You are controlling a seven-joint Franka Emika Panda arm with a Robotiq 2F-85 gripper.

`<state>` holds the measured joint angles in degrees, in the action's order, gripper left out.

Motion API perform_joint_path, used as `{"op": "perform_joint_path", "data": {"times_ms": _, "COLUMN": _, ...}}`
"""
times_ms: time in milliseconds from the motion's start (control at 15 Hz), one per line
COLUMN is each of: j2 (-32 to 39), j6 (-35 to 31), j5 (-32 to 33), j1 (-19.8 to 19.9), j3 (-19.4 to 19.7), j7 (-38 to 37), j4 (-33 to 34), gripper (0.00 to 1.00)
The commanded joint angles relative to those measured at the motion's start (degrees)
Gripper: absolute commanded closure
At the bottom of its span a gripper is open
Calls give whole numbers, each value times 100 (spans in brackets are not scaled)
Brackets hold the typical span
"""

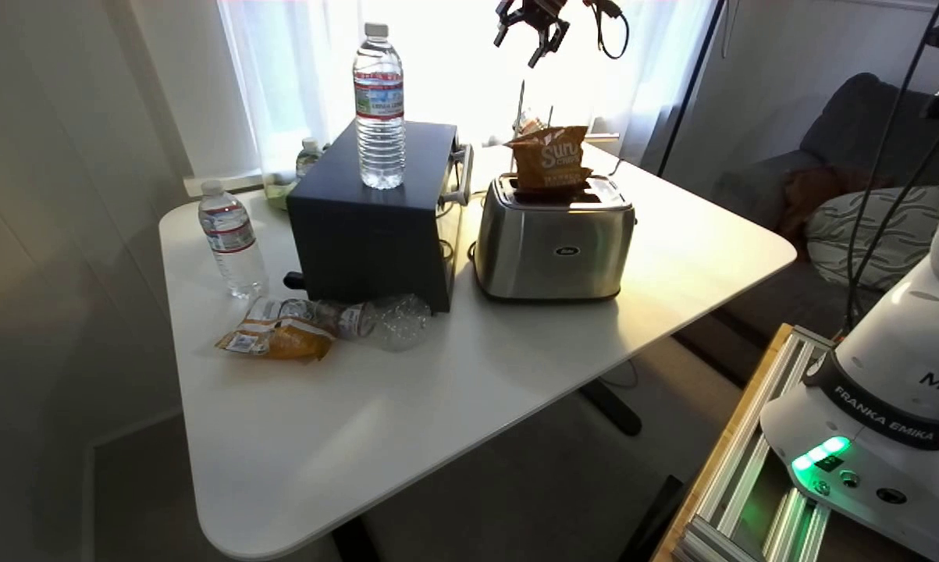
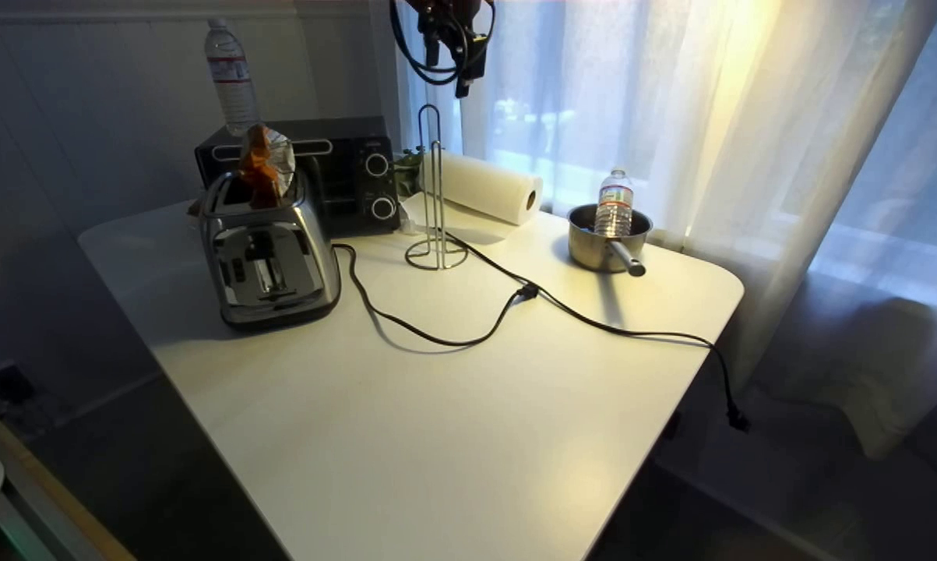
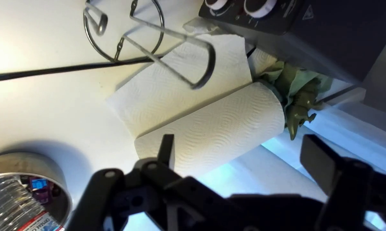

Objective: Move the paper towel forward slightly

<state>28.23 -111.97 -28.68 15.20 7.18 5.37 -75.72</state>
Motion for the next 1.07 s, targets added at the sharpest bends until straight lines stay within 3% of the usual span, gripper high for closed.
{"op": "perform_joint_path", "data": {"times_ms": 0, "j2": 1008, "j6": 270, "j5": -173, "j1": 445, "j3": -336, "j7": 88, "j4": 1352, "gripper": 0}}
{"op": "perform_joint_path", "data": {"times_ms": 533, "j2": 2268, "j6": 519, "j5": -80, "j1": 896, "j3": -844, "j7": -131, "j4": 2839, "gripper": 0}}
{"op": "perform_joint_path", "data": {"times_ms": 800, "j2": 2964, "j6": 714, "j5": -89, "j1": 917, "j3": -765, "j7": -369, "j4": 3729, "gripper": 0}}
{"op": "perform_joint_path", "data": {"times_ms": 1000, "j2": 3334, "j6": 312, "j5": 81, "j1": 988, "j3": -900, "j7": -534, "j4": 4023, "gripper": 0}}
